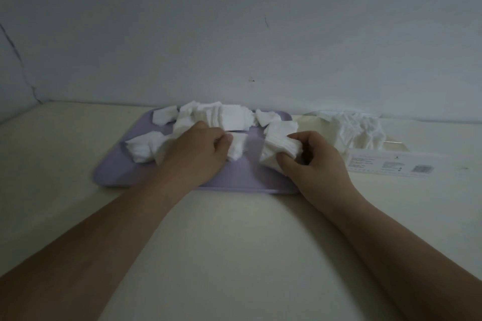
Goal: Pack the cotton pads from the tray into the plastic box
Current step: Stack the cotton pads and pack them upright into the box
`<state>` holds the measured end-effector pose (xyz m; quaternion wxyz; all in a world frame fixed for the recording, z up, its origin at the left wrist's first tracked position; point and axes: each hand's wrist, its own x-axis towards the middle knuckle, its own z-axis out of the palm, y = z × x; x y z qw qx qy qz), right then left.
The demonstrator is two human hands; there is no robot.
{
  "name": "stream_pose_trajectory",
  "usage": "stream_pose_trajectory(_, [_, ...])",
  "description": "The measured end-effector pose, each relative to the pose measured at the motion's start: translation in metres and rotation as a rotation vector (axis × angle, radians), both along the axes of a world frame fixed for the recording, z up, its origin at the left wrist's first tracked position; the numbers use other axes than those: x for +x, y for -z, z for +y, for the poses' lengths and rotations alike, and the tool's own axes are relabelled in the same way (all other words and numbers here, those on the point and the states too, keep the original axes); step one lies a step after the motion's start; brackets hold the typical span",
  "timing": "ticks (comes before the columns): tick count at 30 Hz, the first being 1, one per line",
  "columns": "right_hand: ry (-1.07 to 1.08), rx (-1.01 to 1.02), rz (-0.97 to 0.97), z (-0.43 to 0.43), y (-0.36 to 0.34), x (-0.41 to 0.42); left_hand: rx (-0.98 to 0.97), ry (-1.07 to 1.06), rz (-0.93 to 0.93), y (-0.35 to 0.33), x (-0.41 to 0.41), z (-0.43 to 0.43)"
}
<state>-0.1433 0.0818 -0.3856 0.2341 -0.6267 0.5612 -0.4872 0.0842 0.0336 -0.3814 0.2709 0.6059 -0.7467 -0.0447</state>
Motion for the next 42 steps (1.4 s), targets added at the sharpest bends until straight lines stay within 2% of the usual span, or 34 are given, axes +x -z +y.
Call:
stream_pose_trajectory(2, [0.001,-0.005,-0.002,0.0,0.0,0.0,0.043,0.117,0.107,-0.001,-0.008,0.004])
stream_pose_trajectory(7, [0.013,-0.008,0.005,-0.002,0.003,0.0,0.272,0.055,0.244,-0.007,-0.012,0.005])
stream_pose_trajectory(12, [0.034,-0.007,-0.012,-0.003,0.004,-0.001,0.479,0.077,0.498,-0.016,-0.009,0.004])
stream_pose_trajectory(19, [0.047,0.008,-0.025,-0.002,0.003,-0.002,0.573,0.218,0.53,-0.026,-0.008,0.013])
stream_pose_trajectory(22, [0.046,0.016,-0.023,-0.002,0.004,-0.003,0.612,0.273,0.474,-0.03,-0.006,0.016])
stream_pose_trajectory(27, [0.035,0.023,-0.024,-0.003,0.004,-0.003,0.614,0.307,0.351,-0.031,0.0,0.016])
stream_pose_trajectory(30, [0.031,0.017,-0.039,-0.002,0.004,-0.002,0.511,0.36,0.444,-0.026,0.0,0.014])
stream_pose_trajectory(34, [0.041,0.029,-0.067,-0.002,0.005,-0.002,0.263,0.322,0.596,-0.021,-0.008,0.008])
stream_pose_trajectory(37, [0.065,0.027,-0.079,-0.003,0.005,-0.002,0.154,0.275,0.645,-0.022,-0.005,0.003])
stream_pose_trajectory(40, [0.073,0.026,-0.075,-0.004,0.006,-0.002,0.215,0.3,0.743,-0.024,-0.004,0.003])
stream_pose_trajectory(42, [0.071,0.026,-0.077,-0.003,0.006,-0.003,0.284,0.329,0.746,-0.021,-0.007,0.005])
